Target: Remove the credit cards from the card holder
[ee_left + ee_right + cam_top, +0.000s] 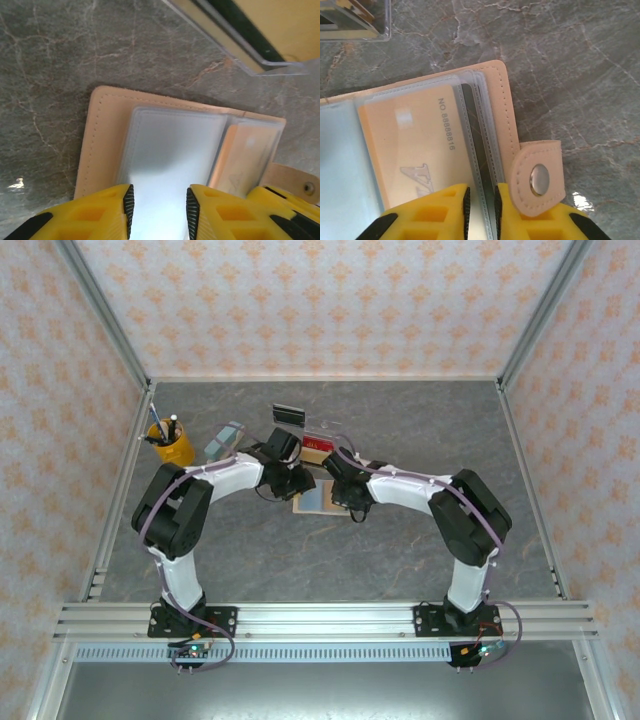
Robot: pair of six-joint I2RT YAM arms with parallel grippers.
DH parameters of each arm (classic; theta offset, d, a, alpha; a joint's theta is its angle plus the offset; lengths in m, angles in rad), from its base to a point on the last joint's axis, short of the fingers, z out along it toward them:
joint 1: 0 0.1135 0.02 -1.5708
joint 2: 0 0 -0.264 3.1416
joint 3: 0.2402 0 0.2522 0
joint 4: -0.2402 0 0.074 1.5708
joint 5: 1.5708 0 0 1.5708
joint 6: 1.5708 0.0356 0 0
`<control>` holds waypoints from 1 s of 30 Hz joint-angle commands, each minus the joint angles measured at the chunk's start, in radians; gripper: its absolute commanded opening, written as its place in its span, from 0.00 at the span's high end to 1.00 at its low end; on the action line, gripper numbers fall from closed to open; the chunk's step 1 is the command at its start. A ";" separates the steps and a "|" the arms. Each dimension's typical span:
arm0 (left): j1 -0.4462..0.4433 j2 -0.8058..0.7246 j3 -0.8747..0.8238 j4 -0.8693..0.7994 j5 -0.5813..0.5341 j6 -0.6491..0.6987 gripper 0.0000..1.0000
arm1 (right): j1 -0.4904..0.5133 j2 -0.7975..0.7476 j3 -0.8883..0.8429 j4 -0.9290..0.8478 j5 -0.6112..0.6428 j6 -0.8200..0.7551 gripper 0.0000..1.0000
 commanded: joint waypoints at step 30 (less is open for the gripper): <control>-0.004 0.089 0.007 -0.102 -0.063 0.005 0.72 | -0.023 -0.049 -0.021 0.155 -0.212 -0.081 0.68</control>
